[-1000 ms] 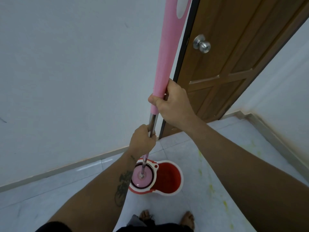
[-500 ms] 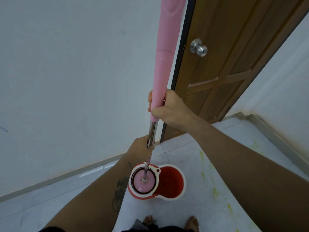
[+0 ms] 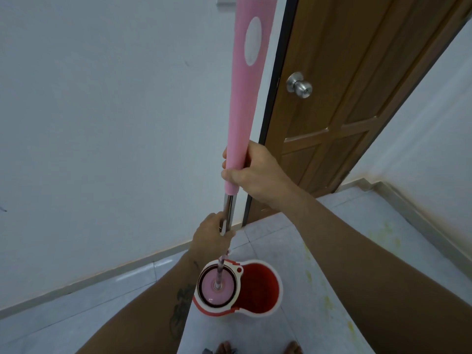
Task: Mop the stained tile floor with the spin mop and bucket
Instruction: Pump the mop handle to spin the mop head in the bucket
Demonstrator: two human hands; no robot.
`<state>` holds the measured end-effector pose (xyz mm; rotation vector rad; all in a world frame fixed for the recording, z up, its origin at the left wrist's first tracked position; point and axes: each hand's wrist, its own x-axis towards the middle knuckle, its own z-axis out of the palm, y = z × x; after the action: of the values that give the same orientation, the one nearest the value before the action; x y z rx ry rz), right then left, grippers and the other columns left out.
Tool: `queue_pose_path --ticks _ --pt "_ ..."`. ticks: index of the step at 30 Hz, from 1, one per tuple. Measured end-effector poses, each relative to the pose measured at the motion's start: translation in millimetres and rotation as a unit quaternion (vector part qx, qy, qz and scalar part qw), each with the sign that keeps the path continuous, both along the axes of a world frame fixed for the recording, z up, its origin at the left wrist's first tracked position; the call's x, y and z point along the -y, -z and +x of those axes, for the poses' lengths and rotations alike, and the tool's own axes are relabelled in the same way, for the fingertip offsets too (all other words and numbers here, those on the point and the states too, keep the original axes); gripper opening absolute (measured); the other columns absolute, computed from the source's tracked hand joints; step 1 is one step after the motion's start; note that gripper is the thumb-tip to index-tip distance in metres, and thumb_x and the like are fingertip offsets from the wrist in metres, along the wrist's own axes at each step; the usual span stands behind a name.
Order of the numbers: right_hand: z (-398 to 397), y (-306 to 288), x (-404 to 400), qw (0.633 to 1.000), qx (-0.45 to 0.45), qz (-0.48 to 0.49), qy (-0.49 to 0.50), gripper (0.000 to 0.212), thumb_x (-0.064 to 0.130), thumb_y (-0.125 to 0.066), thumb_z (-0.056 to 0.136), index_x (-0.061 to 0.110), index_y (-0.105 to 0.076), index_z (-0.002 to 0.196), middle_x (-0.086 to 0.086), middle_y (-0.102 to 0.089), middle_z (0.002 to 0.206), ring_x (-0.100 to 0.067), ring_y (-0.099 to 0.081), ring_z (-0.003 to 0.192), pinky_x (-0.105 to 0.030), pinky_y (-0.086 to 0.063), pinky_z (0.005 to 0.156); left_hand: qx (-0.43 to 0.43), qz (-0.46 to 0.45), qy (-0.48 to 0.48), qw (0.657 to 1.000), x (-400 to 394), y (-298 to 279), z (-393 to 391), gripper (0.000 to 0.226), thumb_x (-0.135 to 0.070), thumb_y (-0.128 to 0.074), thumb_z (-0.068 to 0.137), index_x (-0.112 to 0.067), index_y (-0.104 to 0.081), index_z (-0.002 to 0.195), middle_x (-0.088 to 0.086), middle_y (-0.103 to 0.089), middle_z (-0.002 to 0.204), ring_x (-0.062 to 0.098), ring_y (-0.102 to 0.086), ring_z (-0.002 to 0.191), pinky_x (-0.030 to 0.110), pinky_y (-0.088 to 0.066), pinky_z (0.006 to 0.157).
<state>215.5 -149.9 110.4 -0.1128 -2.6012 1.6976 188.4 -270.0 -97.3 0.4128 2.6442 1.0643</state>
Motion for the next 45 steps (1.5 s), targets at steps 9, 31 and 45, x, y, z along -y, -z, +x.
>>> queue_pose_path --ticks 9,31,45 --pt "-6 10 -7 1.000 0.008 0.003 -0.010 0.032 -0.004 -0.064 0.085 0.018 -0.055 0.107 0.001 -0.069 0.099 -0.012 -0.067 0.096 -0.025 -0.055 0.078 0.085 0.027 0.024 0.996 -2 -5 -12 0.015 -0.012 -0.061 0.088 -0.018 -0.063 0.102 0.002 -0.068 0.095 0.021 -0.064 0.085 0.023 -0.050 0.074" --pt "0 17 -2 0.993 -0.050 0.103 0.001 0.048 0.017 -0.073 0.086 0.018 -0.047 0.127 0.002 -0.062 0.105 -0.015 -0.063 0.089 -0.008 -0.043 0.065 0.099 0.029 -0.007 0.995 -1 -8 -4 0.018 -0.012 -0.062 0.089 -0.018 -0.063 0.106 -0.001 -0.064 0.103 0.017 -0.062 0.093 0.031 -0.051 0.088" --pt "-4 187 -40 0.933 0.259 -0.130 0.214 0.026 -0.001 -0.059 0.084 0.019 -0.061 0.101 -0.008 -0.067 0.098 -0.020 -0.068 0.088 -0.038 -0.062 0.077 0.117 0.059 -0.031 0.991 -4 -3 -18 0.023 -0.001 -0.056 0.088 -0.017 -0.065 0.102 -0.003 -0.065 0.094 0.014 -0.062 0.087 0.014 -0.045 0.070"
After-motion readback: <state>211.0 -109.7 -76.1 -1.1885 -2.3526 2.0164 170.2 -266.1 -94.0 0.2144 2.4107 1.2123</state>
